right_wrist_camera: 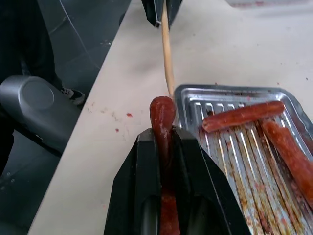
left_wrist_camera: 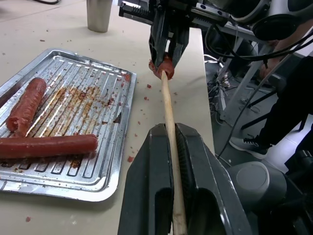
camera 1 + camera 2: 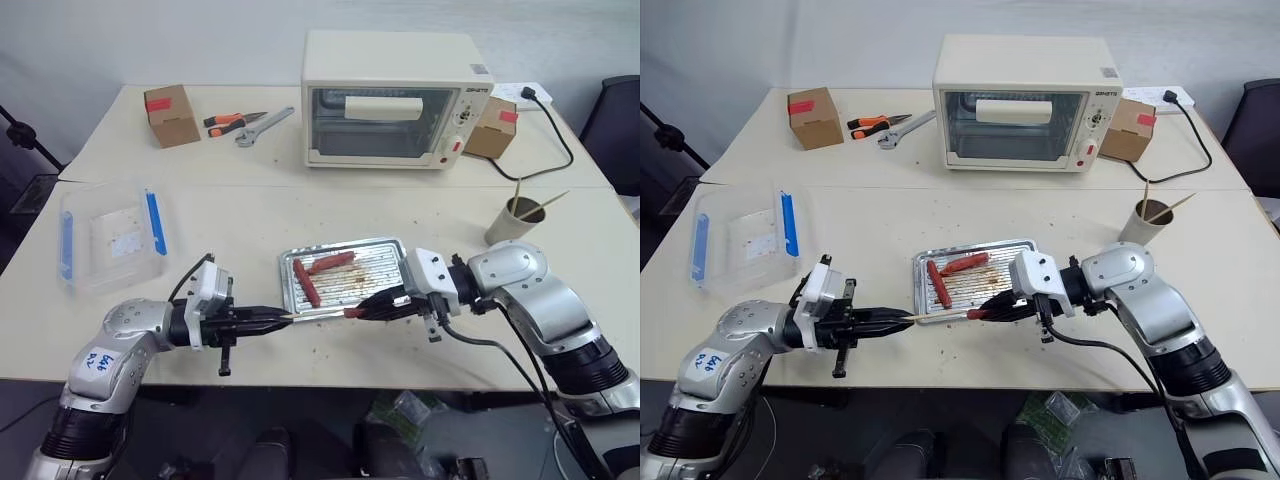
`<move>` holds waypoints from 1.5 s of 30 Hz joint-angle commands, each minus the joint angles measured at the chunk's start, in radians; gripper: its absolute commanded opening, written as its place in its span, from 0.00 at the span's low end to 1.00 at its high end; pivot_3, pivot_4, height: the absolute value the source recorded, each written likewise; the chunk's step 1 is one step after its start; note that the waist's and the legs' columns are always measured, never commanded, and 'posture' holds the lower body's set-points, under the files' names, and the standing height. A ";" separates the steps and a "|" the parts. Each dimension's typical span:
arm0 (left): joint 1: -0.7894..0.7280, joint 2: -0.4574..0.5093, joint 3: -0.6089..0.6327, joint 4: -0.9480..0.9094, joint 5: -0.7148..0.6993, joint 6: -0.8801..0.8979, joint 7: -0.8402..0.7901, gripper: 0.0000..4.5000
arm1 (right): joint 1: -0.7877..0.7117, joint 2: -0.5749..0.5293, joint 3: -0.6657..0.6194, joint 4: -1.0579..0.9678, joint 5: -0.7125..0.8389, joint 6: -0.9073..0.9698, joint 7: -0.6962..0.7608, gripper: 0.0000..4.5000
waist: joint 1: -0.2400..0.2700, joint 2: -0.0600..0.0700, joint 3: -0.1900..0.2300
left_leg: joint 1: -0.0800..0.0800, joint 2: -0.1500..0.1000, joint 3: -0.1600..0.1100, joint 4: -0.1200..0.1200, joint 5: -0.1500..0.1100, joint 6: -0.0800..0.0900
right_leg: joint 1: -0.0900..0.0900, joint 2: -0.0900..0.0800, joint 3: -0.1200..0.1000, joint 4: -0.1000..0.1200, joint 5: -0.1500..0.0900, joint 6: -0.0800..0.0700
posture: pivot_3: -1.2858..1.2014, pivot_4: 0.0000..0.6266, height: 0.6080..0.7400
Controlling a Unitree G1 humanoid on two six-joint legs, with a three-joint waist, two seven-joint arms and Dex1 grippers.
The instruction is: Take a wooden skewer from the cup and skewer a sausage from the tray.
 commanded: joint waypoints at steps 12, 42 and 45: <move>-0.010 0.001 0.004 -0.033 -0.004 -0.005 0.004 0.00 | -0.010 0.020 -0.014 -0.031 0.008 -0.021 0.001 0.03 | 0.000 0.000 0.000 | 0.000 0.000 0.000 0.000 0.000 0.000 | 0.000 0.000 0.000 0.000 0.000 0.000 | 0.52 0.24 1.00; -0.079 -0.048 -0.071 -0.004 0.028 -0.003 -0.016 0.00 | -0.082 0.110 0.041 -0.086 -0.002 0.033 0.001 0.03 | 0.000 0.000 0.000 | 0.000 0.000 0.000 0.000 0.000 0.000 | 0.000 0.000 0.000 0.001 0.000 0.000 | 0.52 0.24 1.00; -0.107 -0.061 -0.093 0.012 0.043 -0.003 -0.028 0.00 | -0.087 0.128 0.047 -0.086 -0.009 0.034 0.005 0.03 | 0.000 0.000 0.000 | 0.000 0.000 0.000 0.001 0.000 0.000 | 0.000 0.000 0.000 0.001 0.000 0.000 | 0.52 0.24 1.00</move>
